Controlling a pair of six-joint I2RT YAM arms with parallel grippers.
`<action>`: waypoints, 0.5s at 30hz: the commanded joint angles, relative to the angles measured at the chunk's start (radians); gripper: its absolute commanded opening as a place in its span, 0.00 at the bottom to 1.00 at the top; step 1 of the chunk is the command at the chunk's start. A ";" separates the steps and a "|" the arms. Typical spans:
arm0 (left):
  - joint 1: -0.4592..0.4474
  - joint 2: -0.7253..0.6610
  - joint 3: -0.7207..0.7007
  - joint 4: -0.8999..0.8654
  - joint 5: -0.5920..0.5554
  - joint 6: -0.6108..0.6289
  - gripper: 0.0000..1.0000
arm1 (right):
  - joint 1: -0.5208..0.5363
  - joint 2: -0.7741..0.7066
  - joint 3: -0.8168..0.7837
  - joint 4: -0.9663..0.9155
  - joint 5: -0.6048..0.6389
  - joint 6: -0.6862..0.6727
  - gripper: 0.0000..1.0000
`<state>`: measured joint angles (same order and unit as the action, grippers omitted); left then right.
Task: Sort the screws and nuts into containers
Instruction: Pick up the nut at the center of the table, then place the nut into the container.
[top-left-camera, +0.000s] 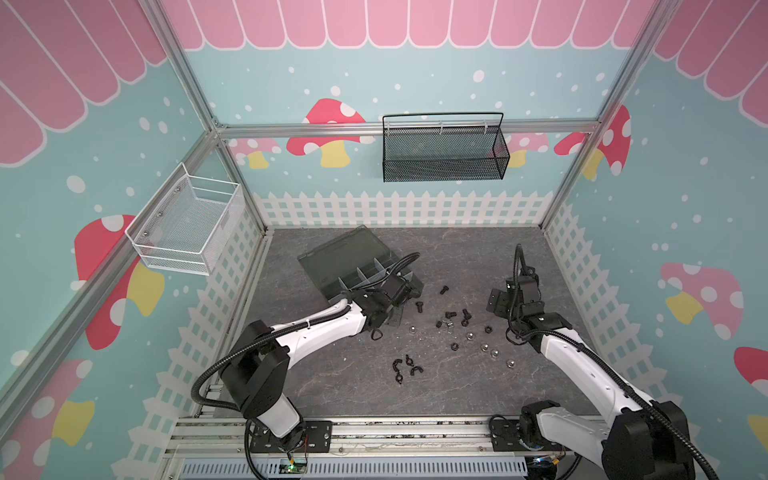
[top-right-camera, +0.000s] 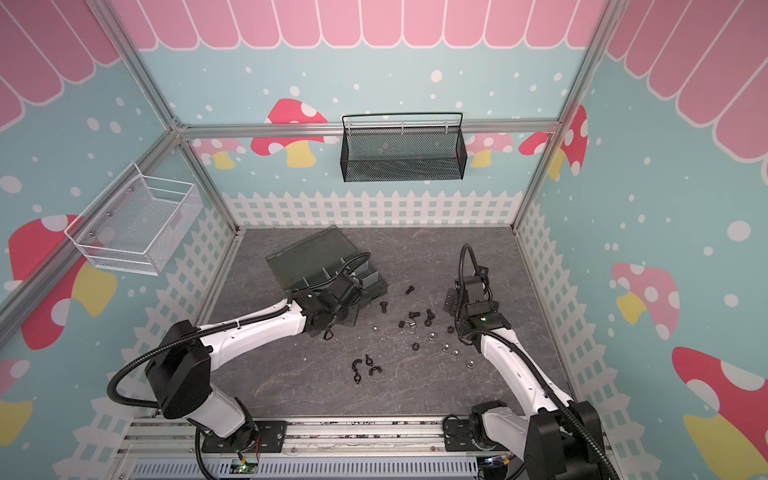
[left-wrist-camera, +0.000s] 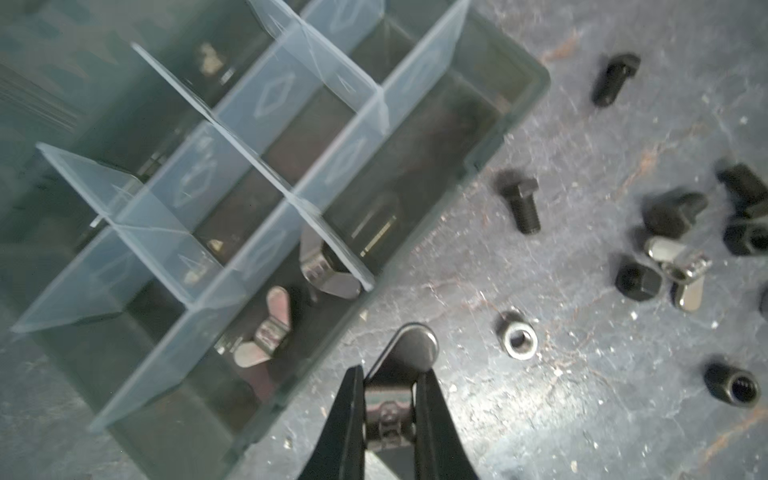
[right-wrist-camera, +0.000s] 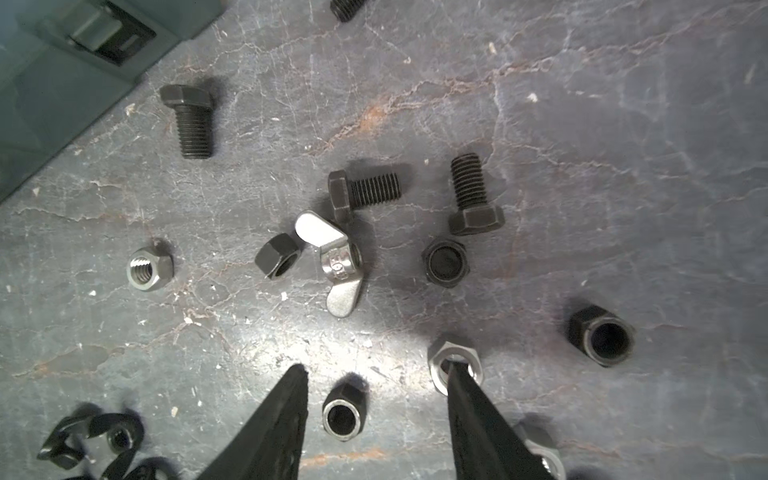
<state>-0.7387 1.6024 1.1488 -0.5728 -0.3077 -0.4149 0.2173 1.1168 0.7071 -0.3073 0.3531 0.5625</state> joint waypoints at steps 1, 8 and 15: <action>0.059 -0.034 -0.001 0.033 -0.018 0.079 0.02 | 0.006 -0.002 0.012 -0.016 -0.031 0.021 0.97; 0.168 -0.014 -0.014 0.034 0.076 0.180 0.03 | 0.005 0.010 0.019 -0.037 -0.064 0.045 0.97; 0.217 0.040 -0.007 0.036 0.128 0.220 0.04 | 0.007 0.008 0.023 -0.067 -0.066 0.061 0.97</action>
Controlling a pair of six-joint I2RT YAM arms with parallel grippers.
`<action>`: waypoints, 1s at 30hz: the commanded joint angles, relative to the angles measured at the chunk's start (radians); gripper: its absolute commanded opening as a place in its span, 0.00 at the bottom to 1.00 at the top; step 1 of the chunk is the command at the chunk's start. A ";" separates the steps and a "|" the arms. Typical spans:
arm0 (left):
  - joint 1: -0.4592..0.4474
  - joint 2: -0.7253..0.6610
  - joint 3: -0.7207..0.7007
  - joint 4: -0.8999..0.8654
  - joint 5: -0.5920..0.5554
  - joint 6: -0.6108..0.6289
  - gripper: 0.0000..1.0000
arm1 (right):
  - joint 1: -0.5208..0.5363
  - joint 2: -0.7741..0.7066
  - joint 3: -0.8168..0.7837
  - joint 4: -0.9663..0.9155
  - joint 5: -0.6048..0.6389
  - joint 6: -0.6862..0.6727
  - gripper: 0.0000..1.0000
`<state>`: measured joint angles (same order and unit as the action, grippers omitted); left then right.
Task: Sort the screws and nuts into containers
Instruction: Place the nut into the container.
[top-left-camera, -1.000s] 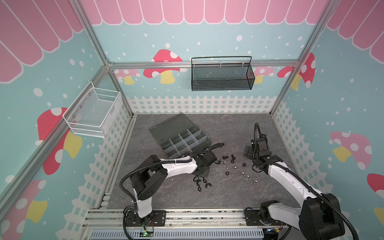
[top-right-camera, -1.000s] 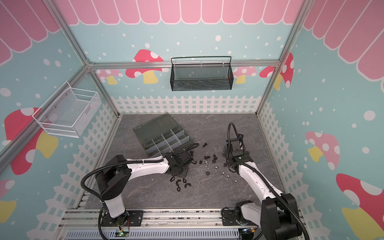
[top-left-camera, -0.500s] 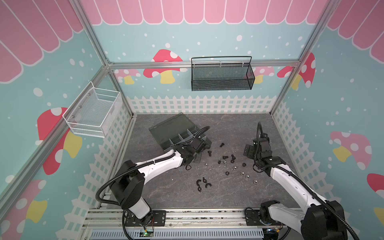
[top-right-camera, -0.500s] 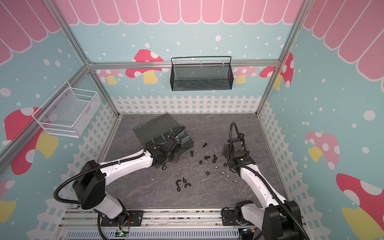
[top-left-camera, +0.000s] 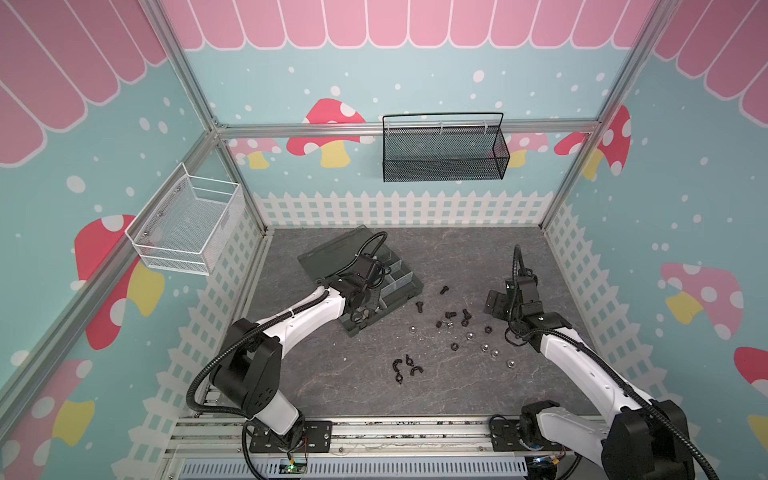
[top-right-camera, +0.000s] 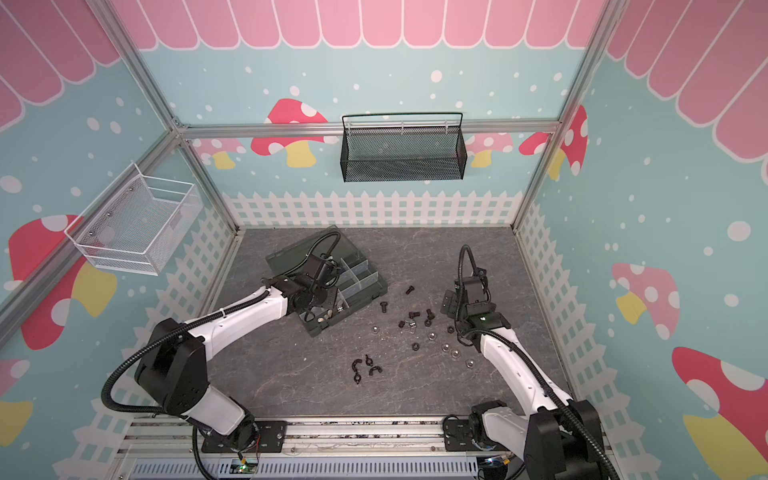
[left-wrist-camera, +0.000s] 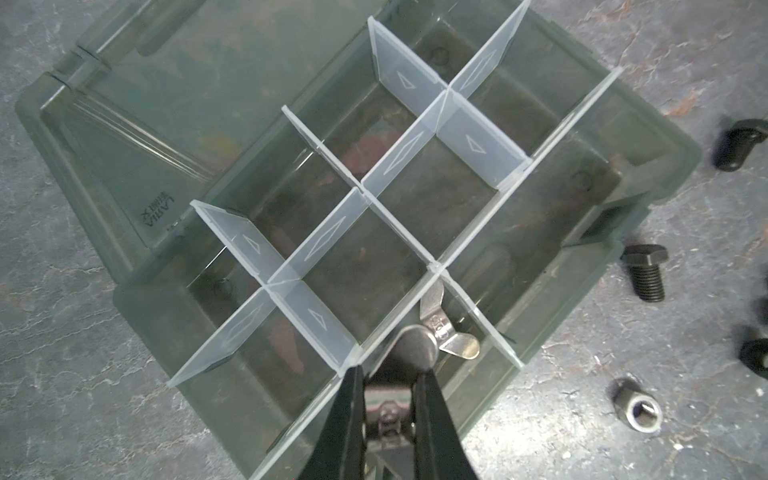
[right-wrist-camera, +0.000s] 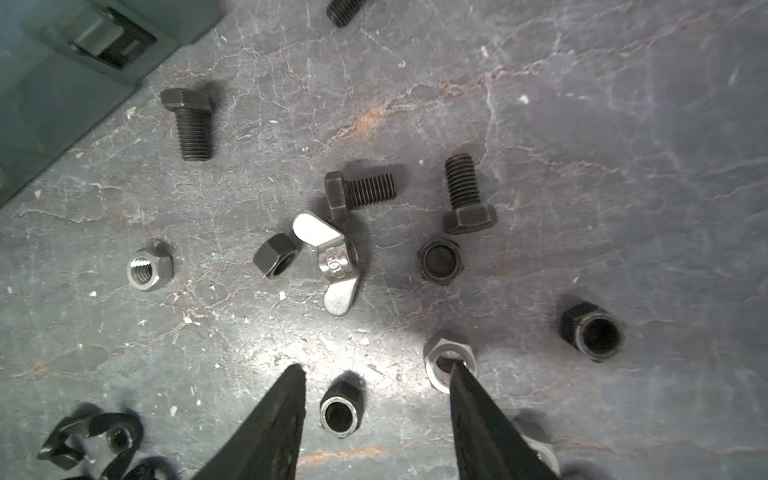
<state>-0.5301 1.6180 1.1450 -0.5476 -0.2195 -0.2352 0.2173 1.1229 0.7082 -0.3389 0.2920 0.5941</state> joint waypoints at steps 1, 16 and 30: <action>0.009 0.030 -0.005 0.011 0.051 0.044 0.04 | 0.007 0.002 0.021 -0.038 -0.003 0.033 0.97; 0.010 0.082 -0.034 0.009 0.065 0.080 0.12 | 0.008 0.001 0.001 -0.043 -0.023 0.039 0.97; 0.009 0.080 -0.051 0.009 0.079 0.077 0.28 | 0.086 0.010 -0.002 -0.082 -0.096 -0.011 0.98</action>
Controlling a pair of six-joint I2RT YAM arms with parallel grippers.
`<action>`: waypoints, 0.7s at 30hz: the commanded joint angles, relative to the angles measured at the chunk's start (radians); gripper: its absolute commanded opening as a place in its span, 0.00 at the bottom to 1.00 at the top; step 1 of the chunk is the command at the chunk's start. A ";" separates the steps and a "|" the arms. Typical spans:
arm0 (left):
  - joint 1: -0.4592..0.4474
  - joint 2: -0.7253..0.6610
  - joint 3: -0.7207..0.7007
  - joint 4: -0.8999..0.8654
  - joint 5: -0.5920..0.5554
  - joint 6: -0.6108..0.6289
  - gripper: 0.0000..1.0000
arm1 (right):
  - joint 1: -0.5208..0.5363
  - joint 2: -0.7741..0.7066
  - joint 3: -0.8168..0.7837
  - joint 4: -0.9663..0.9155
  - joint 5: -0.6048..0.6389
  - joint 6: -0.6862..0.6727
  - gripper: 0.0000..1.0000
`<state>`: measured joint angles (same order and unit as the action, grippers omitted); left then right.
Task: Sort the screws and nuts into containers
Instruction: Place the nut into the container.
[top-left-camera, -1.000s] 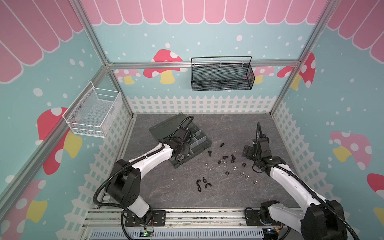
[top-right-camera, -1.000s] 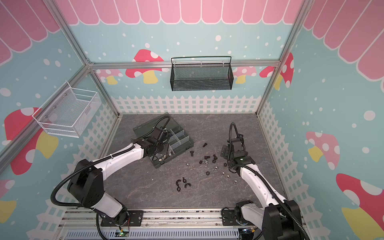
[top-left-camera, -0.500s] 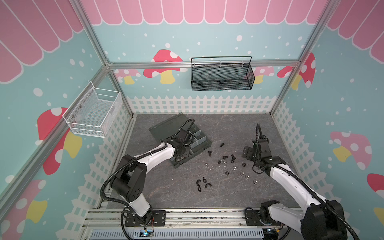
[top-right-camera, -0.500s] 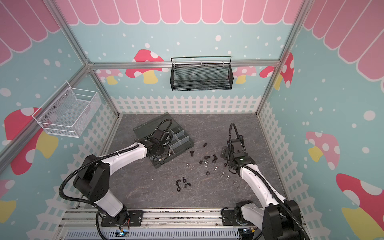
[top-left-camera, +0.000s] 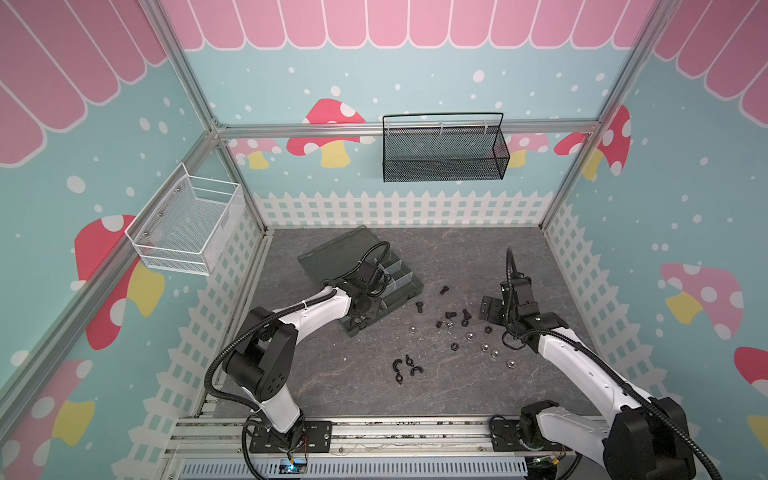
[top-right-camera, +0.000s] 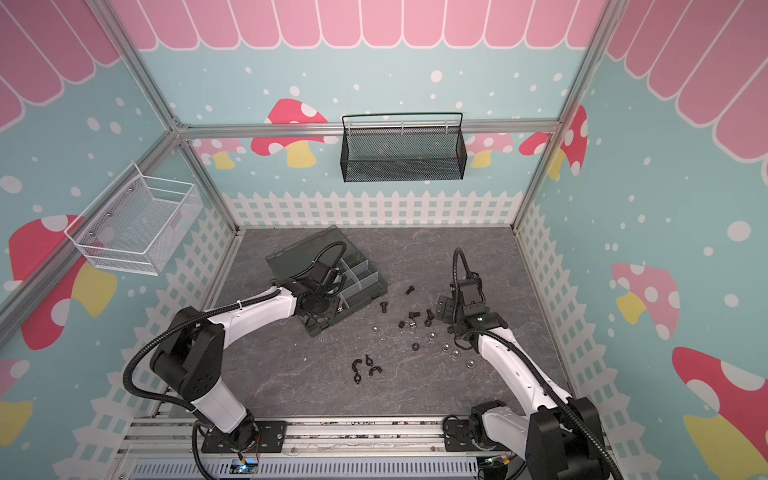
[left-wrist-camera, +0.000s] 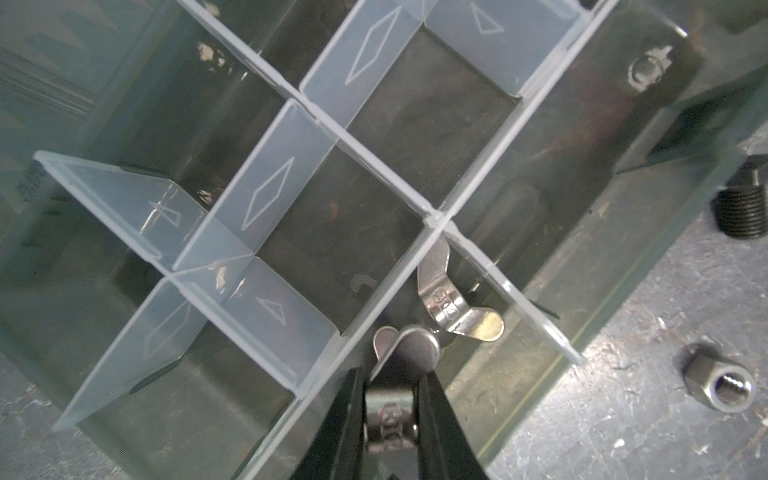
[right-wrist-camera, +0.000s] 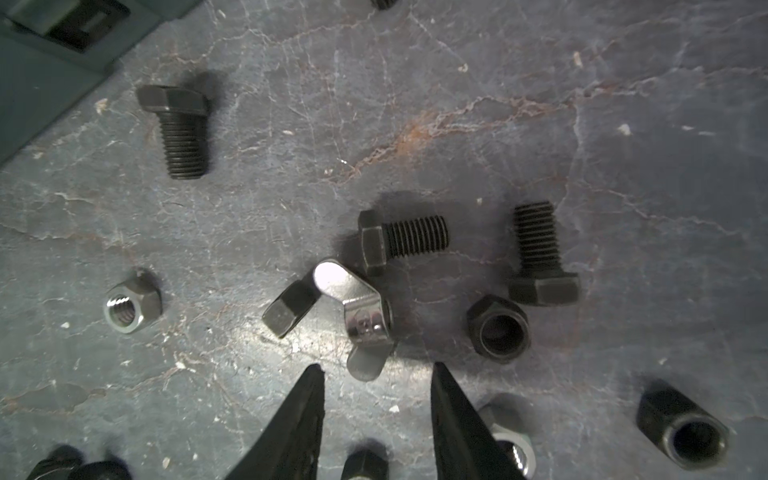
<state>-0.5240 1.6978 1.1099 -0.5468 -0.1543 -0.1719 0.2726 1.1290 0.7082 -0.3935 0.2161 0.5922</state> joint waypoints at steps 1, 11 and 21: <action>0.002 -0.002 -0.018 0.008 0.016 0.014 0.30 | 0.044 0.005 0.000 -0.033 -0.025 -0.010 0.98; 0.001 -0.093 -0.051 0.011 0.035 -0.019 0.41 | 0.146 0.032 0.010 -0.032 -0.120 -0.002 0.93; -0.007 -0.310 -0.145 0.058 0.051 -0.098 0.63 | 0.222 0.176 0.043 -0.025 -0.182 0.005 0.64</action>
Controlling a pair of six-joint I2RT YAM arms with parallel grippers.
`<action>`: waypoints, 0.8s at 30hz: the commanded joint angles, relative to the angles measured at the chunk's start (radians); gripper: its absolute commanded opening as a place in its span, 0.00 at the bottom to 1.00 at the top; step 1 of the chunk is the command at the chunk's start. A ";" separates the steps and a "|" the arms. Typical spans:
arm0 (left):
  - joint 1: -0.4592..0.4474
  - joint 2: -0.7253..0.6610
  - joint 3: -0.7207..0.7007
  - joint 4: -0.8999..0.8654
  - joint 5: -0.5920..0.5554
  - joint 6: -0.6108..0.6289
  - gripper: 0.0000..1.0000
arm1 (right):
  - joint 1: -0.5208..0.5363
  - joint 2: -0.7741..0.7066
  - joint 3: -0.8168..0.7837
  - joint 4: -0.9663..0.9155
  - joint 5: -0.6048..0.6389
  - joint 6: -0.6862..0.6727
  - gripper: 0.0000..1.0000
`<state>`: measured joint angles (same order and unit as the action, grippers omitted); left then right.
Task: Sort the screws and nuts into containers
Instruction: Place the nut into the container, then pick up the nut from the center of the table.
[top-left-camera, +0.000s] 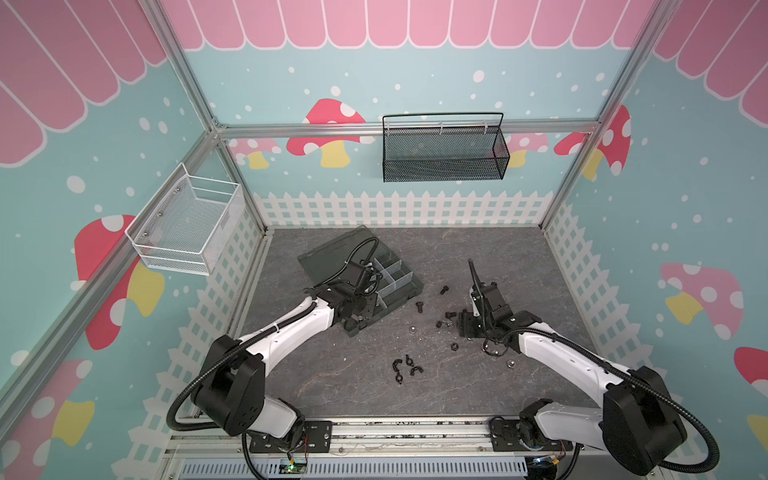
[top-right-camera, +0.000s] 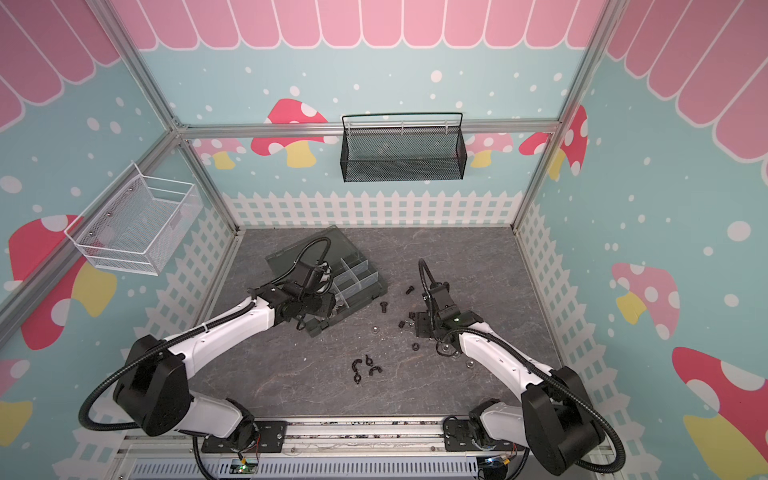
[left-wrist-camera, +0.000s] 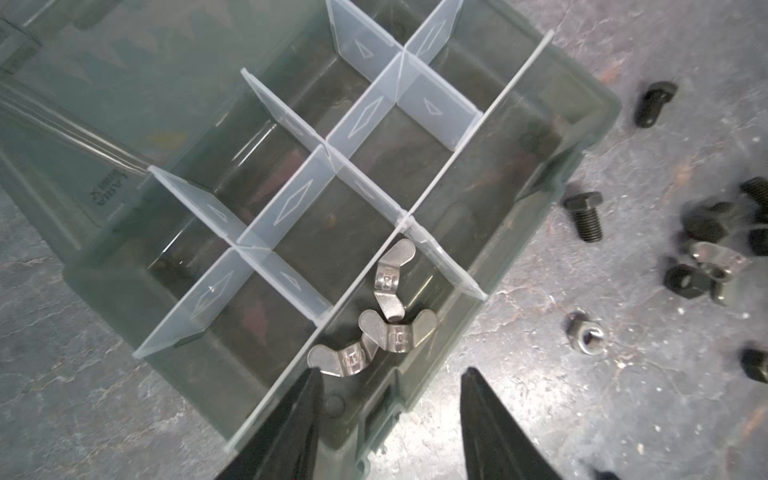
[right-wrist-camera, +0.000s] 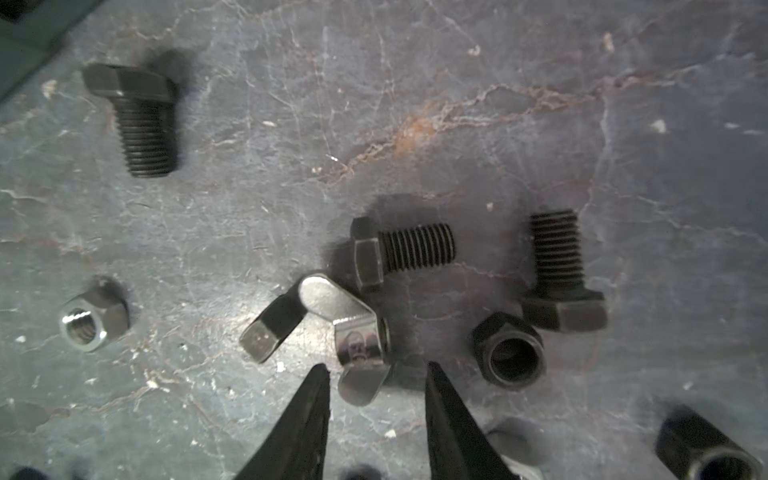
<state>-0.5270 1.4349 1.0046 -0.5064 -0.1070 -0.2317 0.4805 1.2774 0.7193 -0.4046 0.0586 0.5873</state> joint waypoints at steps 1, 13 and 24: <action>-0.004 -0.076 -0.059 0.029 -0.002 -0.052 0.68 | 0.018 0.044 0.038 -0.009 -0.031 0.009 0.61; -0.002 -0.397 -0.311 0.128 -0.160 -0.210 0.99 | 0.033 0.237 0.135 0.016 -0.053 -0.027 0.46; 0.009 -0.619 -0.517 0.281 -0.207 -0.416 0.99 | 0.033 0.364 0.182 0.021 -0.027 -0.064 0.39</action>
<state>-0.5247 0.8455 0.5152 -0.2939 -0.2821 -0.5652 0.5068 1.6176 0.8738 -0.3866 0.0128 0.5392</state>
